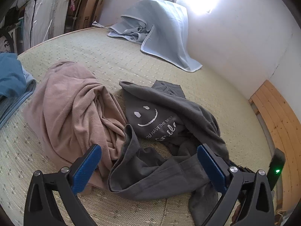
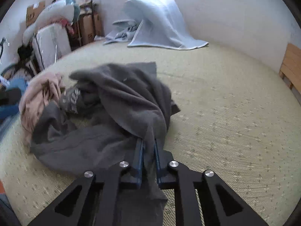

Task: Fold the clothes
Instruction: 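Grasp a grey sweatshirt sleeve with the right gripper and pull it out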

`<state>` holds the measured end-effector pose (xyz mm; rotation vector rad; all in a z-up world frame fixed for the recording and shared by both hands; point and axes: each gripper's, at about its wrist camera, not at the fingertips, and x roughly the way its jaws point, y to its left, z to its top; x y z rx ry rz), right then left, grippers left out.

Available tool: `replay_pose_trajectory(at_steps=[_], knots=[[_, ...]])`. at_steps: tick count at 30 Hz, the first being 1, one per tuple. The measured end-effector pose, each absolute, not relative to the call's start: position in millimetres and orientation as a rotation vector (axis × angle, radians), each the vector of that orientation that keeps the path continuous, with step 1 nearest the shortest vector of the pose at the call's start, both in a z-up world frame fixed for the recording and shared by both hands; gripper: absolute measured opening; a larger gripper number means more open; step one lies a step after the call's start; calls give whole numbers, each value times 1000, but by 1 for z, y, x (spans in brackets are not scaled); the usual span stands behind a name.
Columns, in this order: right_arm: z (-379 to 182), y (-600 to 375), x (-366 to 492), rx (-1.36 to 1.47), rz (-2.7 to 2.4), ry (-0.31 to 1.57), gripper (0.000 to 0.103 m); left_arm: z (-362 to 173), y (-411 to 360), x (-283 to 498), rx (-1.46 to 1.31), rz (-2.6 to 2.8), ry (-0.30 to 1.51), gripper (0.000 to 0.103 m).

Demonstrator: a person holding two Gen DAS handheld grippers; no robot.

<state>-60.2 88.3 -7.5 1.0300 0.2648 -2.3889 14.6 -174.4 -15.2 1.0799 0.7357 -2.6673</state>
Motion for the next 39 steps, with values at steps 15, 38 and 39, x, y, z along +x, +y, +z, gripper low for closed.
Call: replay_pose_trajectory(at_steps=[15,38,39], knots=[[63,147,-58,819,-2574,32,2,-19,-164,4,1112,-2687,747,103],[88,287,-73,890,-2840,-52,2,-27,-97,-30,1188,-2753,775,103],[83,290,-76,929,-2821,-46,2,-28,-93,-31,1196,-2759,772,103]])
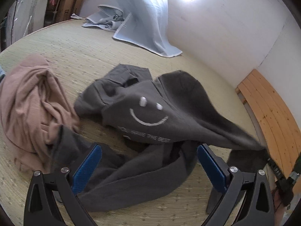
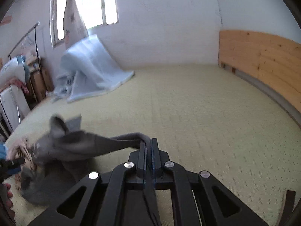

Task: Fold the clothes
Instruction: 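Grasp a grey sweatshirt sleeve with the right gripper and pull it out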

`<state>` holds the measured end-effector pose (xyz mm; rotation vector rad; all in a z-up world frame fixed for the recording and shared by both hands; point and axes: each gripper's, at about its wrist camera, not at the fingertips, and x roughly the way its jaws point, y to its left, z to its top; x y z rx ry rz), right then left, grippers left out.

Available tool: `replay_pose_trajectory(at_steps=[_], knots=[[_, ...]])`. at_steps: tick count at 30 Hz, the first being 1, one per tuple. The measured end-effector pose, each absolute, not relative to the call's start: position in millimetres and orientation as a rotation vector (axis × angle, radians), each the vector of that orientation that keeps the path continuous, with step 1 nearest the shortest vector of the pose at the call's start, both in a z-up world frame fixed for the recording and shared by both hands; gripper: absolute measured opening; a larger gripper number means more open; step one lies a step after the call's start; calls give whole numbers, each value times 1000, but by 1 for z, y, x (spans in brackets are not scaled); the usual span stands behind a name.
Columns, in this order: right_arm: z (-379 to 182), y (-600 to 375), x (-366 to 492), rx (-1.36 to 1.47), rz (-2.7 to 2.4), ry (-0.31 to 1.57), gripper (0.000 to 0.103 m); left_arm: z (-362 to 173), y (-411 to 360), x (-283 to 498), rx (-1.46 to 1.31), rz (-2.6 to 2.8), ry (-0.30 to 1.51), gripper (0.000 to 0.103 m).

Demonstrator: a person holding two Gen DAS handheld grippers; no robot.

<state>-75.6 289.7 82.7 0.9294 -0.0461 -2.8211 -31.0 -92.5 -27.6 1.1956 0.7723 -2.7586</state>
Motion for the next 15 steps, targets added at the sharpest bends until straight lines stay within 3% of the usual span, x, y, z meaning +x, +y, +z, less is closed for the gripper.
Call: replay_pose_trajectory(at_steps=[11,15], knots=[[42,298,-87,1197,-2603,33,8,-32,-69,-38,1234,-2762,778,103],[41,288,-84,1190,-2538,81,8,-36,-74,-39,1244,-2745,895,103]])
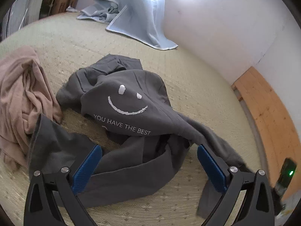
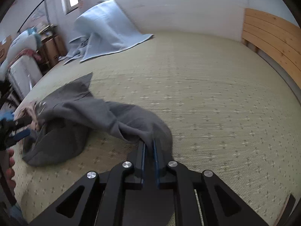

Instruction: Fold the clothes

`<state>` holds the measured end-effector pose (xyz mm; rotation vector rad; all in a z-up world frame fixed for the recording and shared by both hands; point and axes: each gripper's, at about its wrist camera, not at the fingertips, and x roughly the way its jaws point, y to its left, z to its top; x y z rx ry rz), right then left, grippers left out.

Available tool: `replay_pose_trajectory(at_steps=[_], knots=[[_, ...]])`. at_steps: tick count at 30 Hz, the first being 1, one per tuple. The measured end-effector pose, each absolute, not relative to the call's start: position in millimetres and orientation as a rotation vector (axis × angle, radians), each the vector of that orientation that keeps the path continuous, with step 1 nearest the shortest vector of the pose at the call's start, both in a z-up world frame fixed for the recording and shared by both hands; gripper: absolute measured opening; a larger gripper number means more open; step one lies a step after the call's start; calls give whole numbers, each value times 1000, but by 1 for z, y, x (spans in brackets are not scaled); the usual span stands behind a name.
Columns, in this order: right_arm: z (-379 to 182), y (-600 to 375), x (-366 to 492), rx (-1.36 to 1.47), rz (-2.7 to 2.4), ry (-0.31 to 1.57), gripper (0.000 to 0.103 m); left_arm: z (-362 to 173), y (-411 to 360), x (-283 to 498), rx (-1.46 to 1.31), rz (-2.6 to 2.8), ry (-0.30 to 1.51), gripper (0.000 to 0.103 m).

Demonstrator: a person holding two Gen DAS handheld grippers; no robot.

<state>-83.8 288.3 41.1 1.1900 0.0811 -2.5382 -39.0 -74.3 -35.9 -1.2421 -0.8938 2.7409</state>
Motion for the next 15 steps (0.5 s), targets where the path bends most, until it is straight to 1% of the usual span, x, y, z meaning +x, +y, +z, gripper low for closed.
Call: replay_pose_trajectory(at_steps=[4,11,15], knots=[[35,278,-71,1172,-2461,142,8,-44,-90,-42,-1223,2628,-1127,103],[31,282,-58,1152,-2403,176,8,-53,-122,-46,-1164,2581,-1460,103],[30,289,-56,1154,-2408,176,8,-69,-137,-48,-1160,2479,-1651,103]])
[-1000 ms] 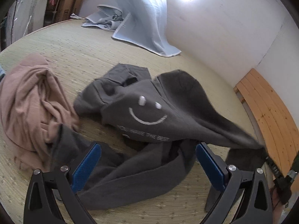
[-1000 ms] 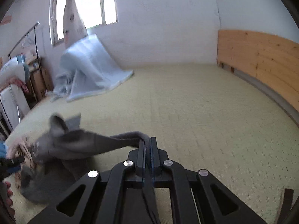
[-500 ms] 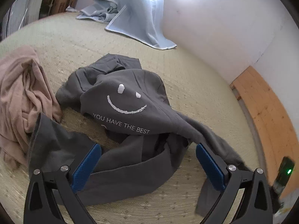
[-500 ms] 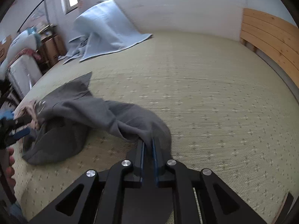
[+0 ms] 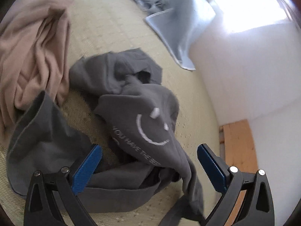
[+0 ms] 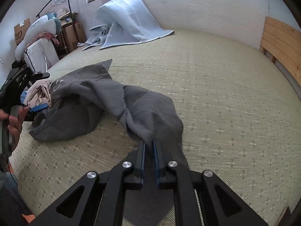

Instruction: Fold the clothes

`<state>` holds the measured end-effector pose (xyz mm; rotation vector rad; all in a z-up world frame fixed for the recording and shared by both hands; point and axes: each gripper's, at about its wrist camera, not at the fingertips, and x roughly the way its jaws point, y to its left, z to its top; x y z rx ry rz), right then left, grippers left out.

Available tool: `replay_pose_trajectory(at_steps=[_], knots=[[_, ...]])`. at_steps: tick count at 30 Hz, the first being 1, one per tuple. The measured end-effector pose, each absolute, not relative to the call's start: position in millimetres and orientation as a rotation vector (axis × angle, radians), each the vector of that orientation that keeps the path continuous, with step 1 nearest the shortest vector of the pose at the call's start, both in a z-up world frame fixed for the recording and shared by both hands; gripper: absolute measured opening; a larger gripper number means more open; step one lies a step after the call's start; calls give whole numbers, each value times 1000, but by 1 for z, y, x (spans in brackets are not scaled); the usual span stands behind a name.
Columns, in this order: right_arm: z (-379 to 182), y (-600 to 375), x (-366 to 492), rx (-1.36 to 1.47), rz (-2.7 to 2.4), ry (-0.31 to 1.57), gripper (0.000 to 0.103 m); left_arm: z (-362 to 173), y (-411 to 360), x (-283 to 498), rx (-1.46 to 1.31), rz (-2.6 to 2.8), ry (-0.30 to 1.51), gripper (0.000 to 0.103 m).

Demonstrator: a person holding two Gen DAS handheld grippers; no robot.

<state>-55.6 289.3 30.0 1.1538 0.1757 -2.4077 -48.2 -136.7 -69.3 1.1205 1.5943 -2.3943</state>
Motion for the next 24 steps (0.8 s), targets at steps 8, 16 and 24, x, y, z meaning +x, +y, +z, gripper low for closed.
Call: replay_pose_trajectory(at_steps=[8,16,24], knots=[[36,295,-49,1112,-2410,160,8,-90,-144,-57,1155,-2295,1756,89],[50,297,-41,1015,-2401,100,51,-100,-144,-63,1230,-2248,1747,39],[60,288,-44,966,-2422,49,64,-87,-124,-62,1278,-2374,1598,7]])
